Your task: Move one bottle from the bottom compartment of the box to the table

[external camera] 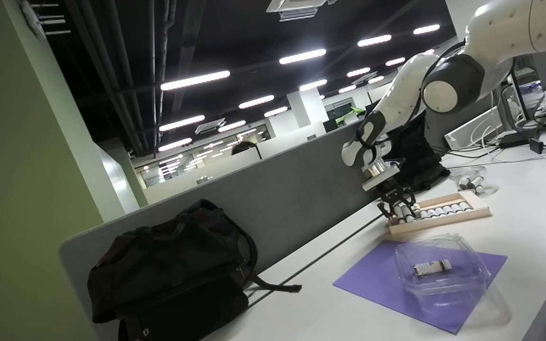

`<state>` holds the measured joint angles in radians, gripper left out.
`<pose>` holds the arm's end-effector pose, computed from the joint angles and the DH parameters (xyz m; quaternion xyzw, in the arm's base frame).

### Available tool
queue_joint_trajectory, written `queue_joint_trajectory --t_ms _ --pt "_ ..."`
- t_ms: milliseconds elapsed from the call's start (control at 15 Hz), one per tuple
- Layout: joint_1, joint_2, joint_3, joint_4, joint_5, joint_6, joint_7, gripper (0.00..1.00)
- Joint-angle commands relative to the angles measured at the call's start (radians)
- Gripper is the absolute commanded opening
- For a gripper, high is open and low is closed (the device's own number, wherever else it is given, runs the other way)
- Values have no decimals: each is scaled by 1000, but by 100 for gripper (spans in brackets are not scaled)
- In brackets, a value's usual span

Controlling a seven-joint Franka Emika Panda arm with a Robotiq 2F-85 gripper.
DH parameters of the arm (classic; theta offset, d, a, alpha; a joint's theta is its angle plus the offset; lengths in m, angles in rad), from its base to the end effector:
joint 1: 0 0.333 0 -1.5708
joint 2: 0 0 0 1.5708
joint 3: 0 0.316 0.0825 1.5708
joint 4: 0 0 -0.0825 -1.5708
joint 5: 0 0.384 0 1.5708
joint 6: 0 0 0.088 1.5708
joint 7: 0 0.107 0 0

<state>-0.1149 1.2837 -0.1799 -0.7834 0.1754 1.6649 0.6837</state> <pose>0.7303 -0.1452 0.1052 0.8755 -0.4426 -0.1873 0.0501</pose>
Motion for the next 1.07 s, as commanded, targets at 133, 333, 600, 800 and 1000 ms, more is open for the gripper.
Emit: queue_joint_trajectory --t_ms 133,333,600,800,1000 --pt "-5 33 0 72 4 -42 30 3" --pt "0 8 4 63 5 -52 17 0" --pt "18 -34 9 43 5 -56 4 1" --pt "35 -62 12 31 5 -56 -5 1" --pt "47 -77 12 28 4 -58 -11 1"
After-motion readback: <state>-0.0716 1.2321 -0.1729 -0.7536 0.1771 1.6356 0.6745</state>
